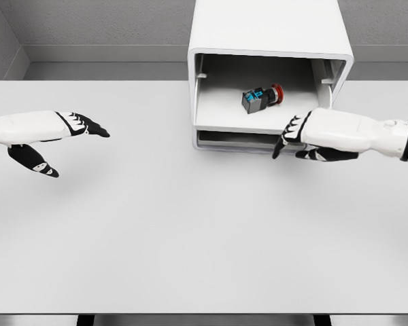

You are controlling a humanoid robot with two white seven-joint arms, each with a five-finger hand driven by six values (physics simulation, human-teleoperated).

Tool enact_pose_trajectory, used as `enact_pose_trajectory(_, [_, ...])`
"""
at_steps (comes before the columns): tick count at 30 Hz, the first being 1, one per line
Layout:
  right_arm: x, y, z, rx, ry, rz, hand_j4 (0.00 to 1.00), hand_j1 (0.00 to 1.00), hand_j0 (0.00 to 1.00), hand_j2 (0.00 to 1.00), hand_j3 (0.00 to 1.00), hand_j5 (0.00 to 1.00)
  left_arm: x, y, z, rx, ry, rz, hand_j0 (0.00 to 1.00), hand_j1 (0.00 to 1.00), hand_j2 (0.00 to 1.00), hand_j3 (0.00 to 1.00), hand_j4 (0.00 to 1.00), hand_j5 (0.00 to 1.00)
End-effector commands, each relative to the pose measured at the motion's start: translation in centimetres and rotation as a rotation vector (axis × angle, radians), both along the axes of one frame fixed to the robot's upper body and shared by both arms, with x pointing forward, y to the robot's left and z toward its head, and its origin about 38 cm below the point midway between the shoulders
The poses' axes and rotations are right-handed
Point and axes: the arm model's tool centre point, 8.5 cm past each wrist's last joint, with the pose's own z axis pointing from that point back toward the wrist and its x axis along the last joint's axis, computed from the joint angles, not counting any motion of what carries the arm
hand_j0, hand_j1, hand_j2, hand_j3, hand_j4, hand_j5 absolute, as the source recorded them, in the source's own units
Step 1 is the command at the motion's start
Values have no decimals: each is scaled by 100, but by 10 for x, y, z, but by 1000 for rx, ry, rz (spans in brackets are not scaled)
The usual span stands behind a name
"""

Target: Slide open multi-storey tabletop storage cabinets and put open load switch and slide close multi-storey tabletop storage cabinets

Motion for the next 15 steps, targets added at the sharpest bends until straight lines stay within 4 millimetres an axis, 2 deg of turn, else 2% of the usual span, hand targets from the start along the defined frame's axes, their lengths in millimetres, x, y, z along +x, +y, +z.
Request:
enact_pose_trajectory(1, [1, 5, -9, -1, 21, 5, 60, 60, 60, 60, 60, 60, 0, 0, 0, -5, 3, 3, 100, 100, 100, 100, 100, 100])
enact_pose_trajectory(8, [4, 21, -18, -24, 37, 43, 60, 60, 60, 60, 60, 60, 0, 0, -1, -6, 5, 2, 100, 100, 100, 100, 100, 100])
enact_pose_trajectory(15, [18, 13, -20, -30, 40, 2, 60, 60, 60, 60, 60, 60, 0, -1, -1, -5, 6, 1, 100, 100, 100, 100, 100, 100])
